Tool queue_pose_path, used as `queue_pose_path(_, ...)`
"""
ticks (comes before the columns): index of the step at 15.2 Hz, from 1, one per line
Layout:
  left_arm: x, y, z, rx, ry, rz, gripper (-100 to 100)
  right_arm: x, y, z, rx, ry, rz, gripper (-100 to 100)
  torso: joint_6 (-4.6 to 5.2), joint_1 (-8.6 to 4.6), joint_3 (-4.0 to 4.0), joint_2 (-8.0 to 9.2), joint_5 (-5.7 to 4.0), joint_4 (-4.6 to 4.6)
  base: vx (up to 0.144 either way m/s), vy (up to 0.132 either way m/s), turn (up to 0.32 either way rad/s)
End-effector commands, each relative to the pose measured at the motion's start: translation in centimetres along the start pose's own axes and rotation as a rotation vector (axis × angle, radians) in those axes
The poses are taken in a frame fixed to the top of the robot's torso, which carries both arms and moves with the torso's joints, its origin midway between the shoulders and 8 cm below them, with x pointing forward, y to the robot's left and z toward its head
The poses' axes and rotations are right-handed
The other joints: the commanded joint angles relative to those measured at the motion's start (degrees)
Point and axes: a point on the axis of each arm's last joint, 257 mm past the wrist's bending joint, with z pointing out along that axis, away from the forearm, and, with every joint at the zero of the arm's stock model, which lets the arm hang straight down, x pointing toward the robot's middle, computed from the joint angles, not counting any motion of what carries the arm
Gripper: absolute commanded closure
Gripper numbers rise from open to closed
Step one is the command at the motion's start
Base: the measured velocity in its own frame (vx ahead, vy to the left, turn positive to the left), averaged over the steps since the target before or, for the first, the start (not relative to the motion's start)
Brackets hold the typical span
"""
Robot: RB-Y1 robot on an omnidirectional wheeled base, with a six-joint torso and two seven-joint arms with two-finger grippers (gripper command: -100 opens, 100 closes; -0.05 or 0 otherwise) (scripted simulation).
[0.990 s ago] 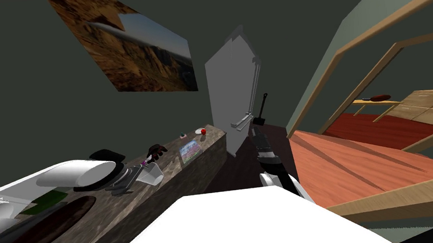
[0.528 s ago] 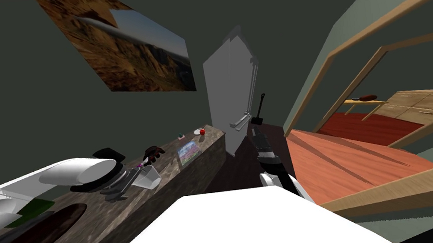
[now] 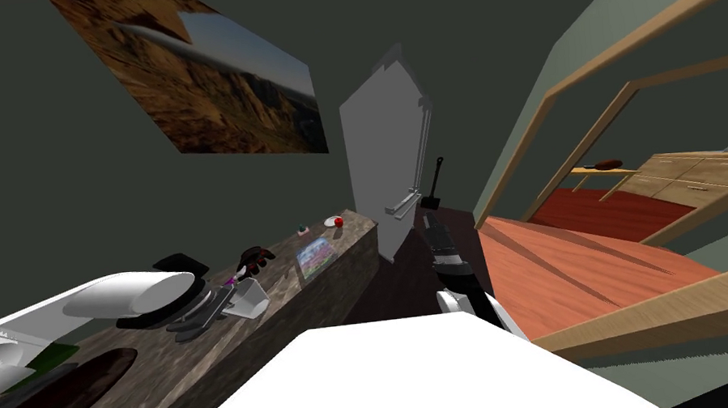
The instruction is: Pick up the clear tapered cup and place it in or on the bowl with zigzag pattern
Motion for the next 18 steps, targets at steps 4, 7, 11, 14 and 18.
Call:
queue_pose_path(4,-0.3,-1.0,-1.8,-0.007,-0.008,-0.003,100,0.0,0.0,0.0,0.0,0.0,0.0,0,0.03,0.18,0.09,0.14,-0.07,0.07,-0.036,0.064,0.015)
queue_pose_path(7,-0.9,-1.6,-3.3,-0.017,-0.017,-0.015,100,0.0,0.0,0.0,0.0,0.0,0.0,0,-0.04,0.76,0.32,0.52,0.04,0.16,-0.124,0.193,-0.06)
queue_pose_path(11,-1.8,-2.6,-5.8,-0.03,-0.029,-0.035,100,0.0,0.0,0.0,0.0,0.0,0.0,0,-0.11,0.92,0.47,0.76,0.05,0.22,-0.145,0.209,-0.061)
queue_pose_path(14,-2.2,-3.3,-7.5,-0.036,-0.034,-0.049,100,0.0,0.0,0.0,0.0,0.0,0.0,0,-0.15,1.05,0.46,0.76,0.08,0.2,-0.142,0.223,-0.068)
queue_pose_path(18,-2.5,-4.2,-10.0,-0.042,-0.038,-0.066,100,0.0,0.0,0.0,0.0,0.0,0.0,0,-0.14,0.99,0.41,0.68,0.04,0.17,-0.132,0.222,-0.059)
